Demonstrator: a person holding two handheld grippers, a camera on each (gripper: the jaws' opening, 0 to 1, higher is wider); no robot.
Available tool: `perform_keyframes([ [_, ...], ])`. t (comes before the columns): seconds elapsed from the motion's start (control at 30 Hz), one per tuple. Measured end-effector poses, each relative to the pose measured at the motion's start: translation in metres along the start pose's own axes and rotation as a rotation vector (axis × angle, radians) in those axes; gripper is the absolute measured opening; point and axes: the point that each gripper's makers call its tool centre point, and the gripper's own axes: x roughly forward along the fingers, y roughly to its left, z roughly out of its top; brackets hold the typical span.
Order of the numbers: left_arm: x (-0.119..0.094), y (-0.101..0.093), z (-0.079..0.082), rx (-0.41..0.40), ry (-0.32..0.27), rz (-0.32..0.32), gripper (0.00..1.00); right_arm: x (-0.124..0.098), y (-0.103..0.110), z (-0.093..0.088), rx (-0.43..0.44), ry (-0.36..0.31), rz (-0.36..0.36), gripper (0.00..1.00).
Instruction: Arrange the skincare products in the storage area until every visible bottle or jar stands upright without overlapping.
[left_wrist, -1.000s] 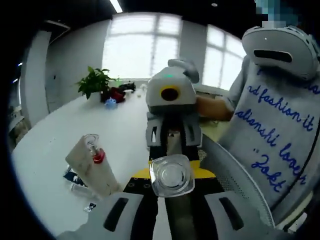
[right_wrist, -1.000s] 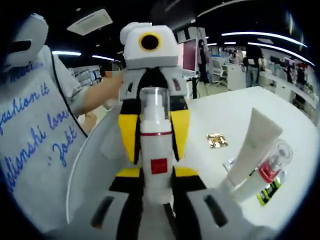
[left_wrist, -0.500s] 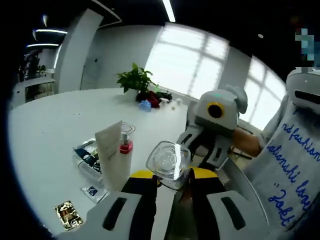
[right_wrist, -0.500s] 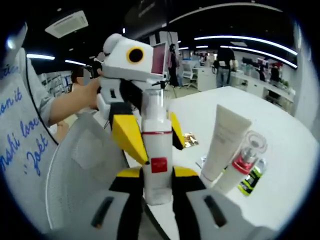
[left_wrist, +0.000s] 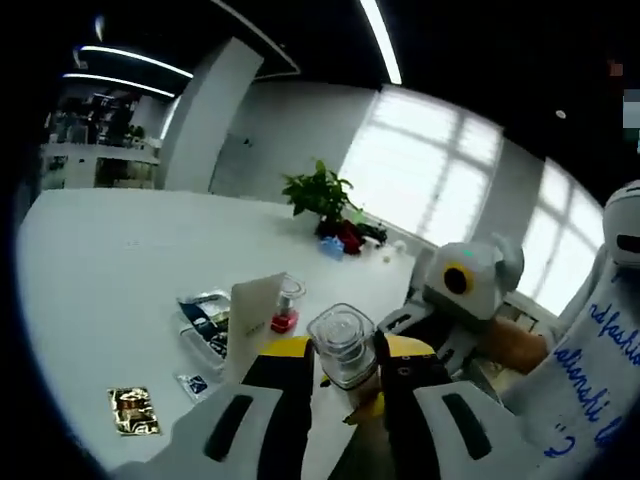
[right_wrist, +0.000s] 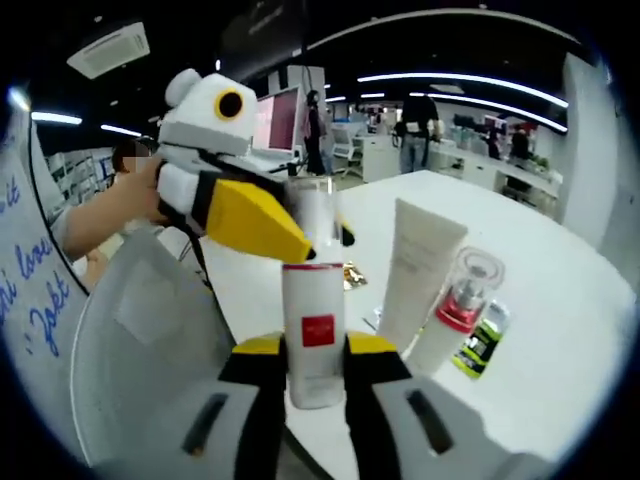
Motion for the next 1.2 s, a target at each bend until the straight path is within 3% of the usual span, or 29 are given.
perform_keyframes([
  [0.17,0.002,0.0,0.001,0.003,-0.022,0.036,0.27,0.0,-0.004,-0.004,-0.039,0.026,-0.038,0.21],
  [0.37,0.003,0.002,0.007,-0.057,-0.08,0.066,0.19,0.0,-0.01,-0.005,-0.101,0.049,-0.106,0.21],
  [0.47,0.004,0.0,0.003,-0.043,-0.067,0.066,0.19,0.002,-0.011,-0.009,-0.131,0.068,-0.113,0.21],
  [0.73,0.002,-0.015,-0.005,0.094,0.029,-0.009,0.18,0.002,-0.001,-0.011,-0.157,0.069,-0.035,0.22],
  [1.2,-0.002,-0.047,-0.027,0.366,0.255,-0.23,0.18,0.002,0.026,-0.015,-0.288,0.107,0.138,0.27],
])
